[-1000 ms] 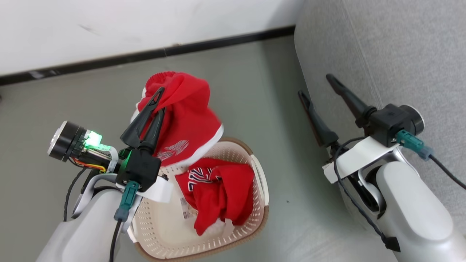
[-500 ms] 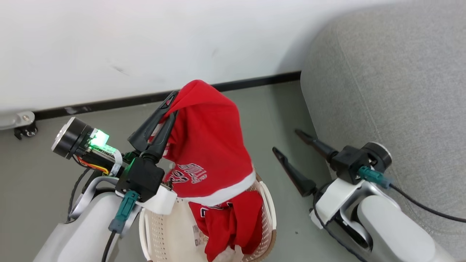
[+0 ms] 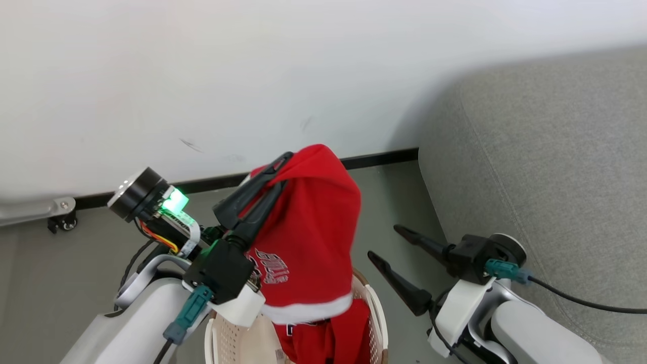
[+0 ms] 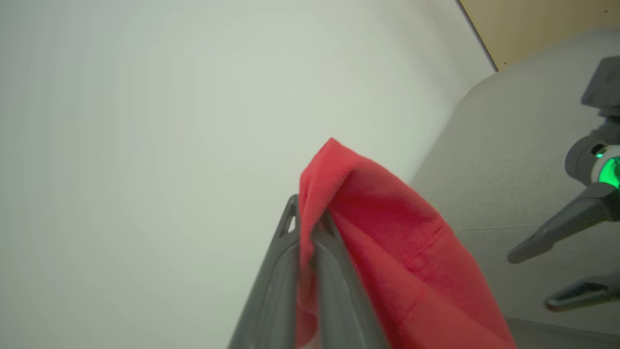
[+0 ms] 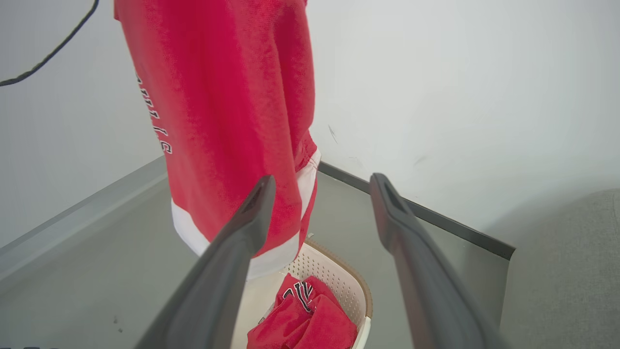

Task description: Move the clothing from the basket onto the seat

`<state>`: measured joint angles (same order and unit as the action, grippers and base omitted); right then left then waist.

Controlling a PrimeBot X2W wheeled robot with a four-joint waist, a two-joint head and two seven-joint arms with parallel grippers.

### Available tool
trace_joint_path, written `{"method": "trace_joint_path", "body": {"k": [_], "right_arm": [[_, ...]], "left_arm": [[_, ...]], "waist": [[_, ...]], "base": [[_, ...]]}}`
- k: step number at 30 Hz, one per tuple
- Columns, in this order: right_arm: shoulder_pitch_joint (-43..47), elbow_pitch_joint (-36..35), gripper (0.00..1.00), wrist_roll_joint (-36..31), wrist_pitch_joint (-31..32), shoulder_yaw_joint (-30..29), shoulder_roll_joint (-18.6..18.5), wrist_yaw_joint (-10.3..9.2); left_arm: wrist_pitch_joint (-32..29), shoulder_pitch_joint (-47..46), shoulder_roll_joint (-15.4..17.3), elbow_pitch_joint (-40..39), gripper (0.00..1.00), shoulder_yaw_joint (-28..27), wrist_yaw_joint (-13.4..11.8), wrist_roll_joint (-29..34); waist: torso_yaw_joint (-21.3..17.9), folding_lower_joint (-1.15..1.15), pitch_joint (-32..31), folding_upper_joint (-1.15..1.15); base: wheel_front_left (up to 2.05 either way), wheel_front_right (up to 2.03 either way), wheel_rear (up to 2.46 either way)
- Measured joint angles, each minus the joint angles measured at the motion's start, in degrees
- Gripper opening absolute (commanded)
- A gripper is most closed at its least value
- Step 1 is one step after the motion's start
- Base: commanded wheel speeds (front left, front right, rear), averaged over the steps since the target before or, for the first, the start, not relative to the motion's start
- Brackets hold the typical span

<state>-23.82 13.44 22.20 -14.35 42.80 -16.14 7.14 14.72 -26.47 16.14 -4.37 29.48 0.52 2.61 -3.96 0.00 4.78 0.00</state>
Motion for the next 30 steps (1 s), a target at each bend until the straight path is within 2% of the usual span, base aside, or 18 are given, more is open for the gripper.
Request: {"method": "trace_joint_path", "body": {"k": [9,16,30], "right_arm": [[-2.16,-1.46,1.00,5.08,1.45,8.91,-2.25,0.00],[-5.13,-4.16,1.00,9.06,3.27,17.72,-3.64,0.01],[-12.38,-6.20,1.00,10.69,2.99,23.37,-5.28,0.01]], "left_arm": [[0.00,-0.23,-0.54,-2.15,0.00,2.54,2.16,-0.09],[0.00,-0.25,-1.83,-3.66,0.00,4.56,2.72,-0.54],[0.00,-0.22,-2.75,-3.15,0.00,6.08,3.69,-2.03]], "waist": [[0.63,0.00,-3.62,0.00],[1.49,0.00,-5.83,0.00],[3.09,0.00,-7.16,0.00]], "base": [[0.00,0.00,0.00],[0.00,0.00,0.00],[0.00,0.00,0.00]]}}
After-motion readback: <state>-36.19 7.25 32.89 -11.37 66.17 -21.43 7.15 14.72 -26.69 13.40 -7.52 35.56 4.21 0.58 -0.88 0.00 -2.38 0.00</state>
